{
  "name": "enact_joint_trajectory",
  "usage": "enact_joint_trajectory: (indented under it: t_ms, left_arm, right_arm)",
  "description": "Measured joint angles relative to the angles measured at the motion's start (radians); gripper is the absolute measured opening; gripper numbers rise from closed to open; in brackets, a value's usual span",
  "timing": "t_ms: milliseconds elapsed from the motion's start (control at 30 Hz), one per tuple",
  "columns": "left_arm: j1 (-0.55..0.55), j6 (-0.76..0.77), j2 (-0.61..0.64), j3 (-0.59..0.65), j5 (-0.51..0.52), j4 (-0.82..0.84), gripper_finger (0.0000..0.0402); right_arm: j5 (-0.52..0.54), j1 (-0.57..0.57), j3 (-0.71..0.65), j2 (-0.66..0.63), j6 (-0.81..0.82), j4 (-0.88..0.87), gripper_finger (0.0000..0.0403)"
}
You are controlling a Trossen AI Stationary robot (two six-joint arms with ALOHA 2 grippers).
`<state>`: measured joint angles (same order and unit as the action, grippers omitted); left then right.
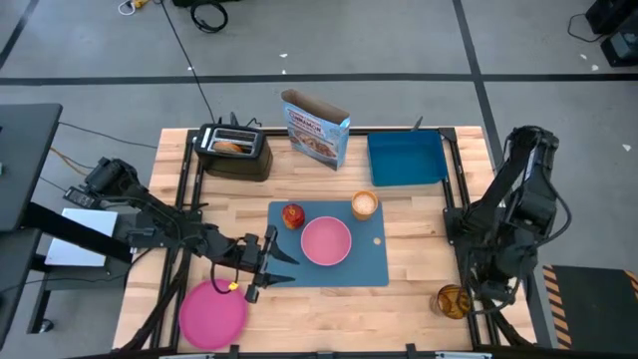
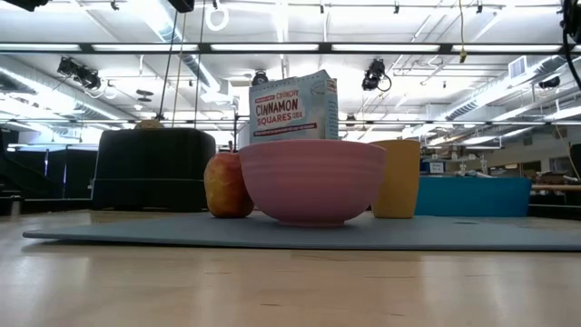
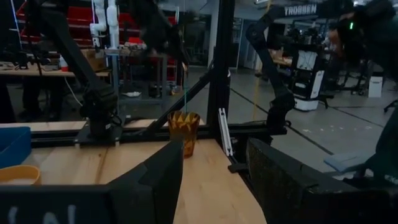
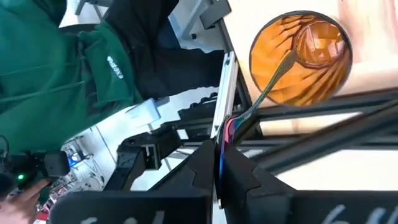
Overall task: Arrange a breakfast setting
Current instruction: Put the violet tablespoon on the blue cutting board to the right of the pink bowl
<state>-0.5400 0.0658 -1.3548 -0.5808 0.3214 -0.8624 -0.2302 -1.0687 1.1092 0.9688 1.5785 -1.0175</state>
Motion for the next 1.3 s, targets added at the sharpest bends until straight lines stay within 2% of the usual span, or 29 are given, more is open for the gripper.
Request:
enact_joint_trajectory:
  t_ms: [233,367,500,700,867,1100,1300]
  left_arm:
    - [0.0,0.006,0.0,0.0,0.0,0.019,0.0185]
    - [0.0,0.013,0.0,0.0,0.006,0.039,0.0185]
    - [0.0,0.008,0.0,0.0,0.09,0.101,0.0185]
    - [0.005,-0.006,0.0,0.0,0.209,0.109,0.0185]
    - [0.012,-0.038,-0.048,-0.024,0.226,0.126,0.0185]
    - [-0.004,-0.21,-0.138,-0.146,0.334,0.175,0.0185]
    - [-0.078,-0.278,-0.132,-0.231,0.495,0.341,0.0185]
  right_arm:
    - [0.058,0.004,0.194,0.0,0.001,-0.182,0.0016]
    - [0.122,0.025,0.272,-0.001,0.007,-0.221,0.0016]
    - [0.184,0.064,0.313,-0.001,-0.001,-0.244,0.0016]
    - [0.26,0.154,0.312,0.019,-0.092,-0.27,0.0016]
    - [0.302,0.22,0.309,0.065,-0.126,-0.281,0.0016]
    - [0.301,0.266,0.237,0.157,0.025,-0.278,0.0016]
    - [0.304,0.288,0.163,0.228,0.146,-0.249,0.0015]
